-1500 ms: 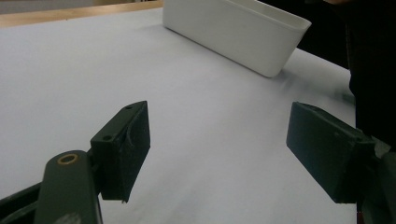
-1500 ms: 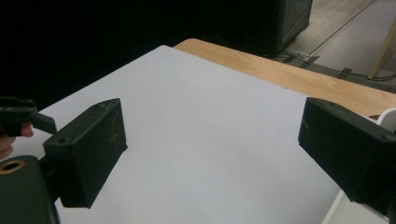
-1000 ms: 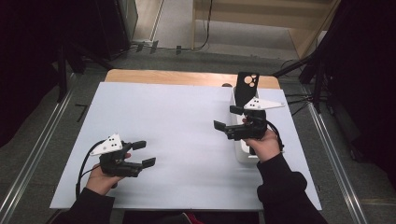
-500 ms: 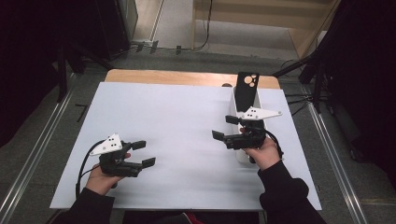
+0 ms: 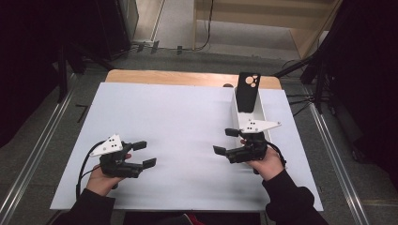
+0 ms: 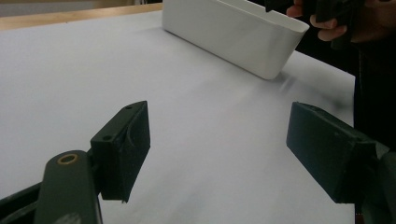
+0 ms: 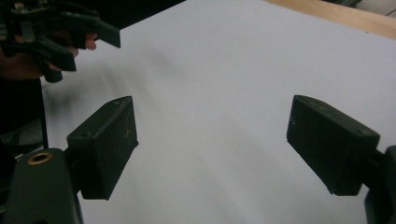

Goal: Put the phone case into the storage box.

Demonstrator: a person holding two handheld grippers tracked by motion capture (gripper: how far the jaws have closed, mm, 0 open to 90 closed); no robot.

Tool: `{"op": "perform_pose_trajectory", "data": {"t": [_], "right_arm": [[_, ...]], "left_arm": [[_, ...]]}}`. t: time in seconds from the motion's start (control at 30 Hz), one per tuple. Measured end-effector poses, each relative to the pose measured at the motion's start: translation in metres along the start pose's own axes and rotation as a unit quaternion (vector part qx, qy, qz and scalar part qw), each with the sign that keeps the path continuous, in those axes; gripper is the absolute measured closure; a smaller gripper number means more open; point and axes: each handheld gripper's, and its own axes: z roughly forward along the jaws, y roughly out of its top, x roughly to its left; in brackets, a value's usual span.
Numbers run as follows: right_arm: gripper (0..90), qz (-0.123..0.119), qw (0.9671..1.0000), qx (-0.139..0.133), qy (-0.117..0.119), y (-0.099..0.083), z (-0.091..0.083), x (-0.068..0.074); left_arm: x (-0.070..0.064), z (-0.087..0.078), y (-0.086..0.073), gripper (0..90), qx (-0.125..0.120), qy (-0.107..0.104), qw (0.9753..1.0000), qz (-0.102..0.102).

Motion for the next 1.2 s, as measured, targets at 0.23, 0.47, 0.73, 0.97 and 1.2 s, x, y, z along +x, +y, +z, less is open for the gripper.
{"op": "perform_pose_trajectory", "data": {"t": [0.23,0.47,0.73,0.97,1.2], "right_arm": [[14.9,-0.015,0.9997,0.014,0.009,-0.013,-0.002,0.005],[14.9,-0.016,0.9992,0.033,0.018,-0.021,-0.004,0.009],[14.9,-0.025,0.9979,0.057,0.02,-0.031,-0.005,0.014],[15.0,-0.035,0.9962,0.076,0.025,-0.039,-0.004,0.02],[15.0,-0.04,0.9949,0.089,0.024,-0.048,-0.005,0.023]], "left_arm": [[0.0,0.0,0.0,21.4,0.002,-0.002,1.0,-0.001],[0.0,0.001,0.0,21.4,0.005,-0.004,1.0,0.0],[-0.001,0.001,0.0,21.4,0.006,-0.005,1.0,0.002],[-0.001,0.001,-0.001,21.4,0.007,-0.005,1.0,0.002],[-0.002,0.001,-0.001,21.4,0.007,-0.005,1.0,0.001]]}}
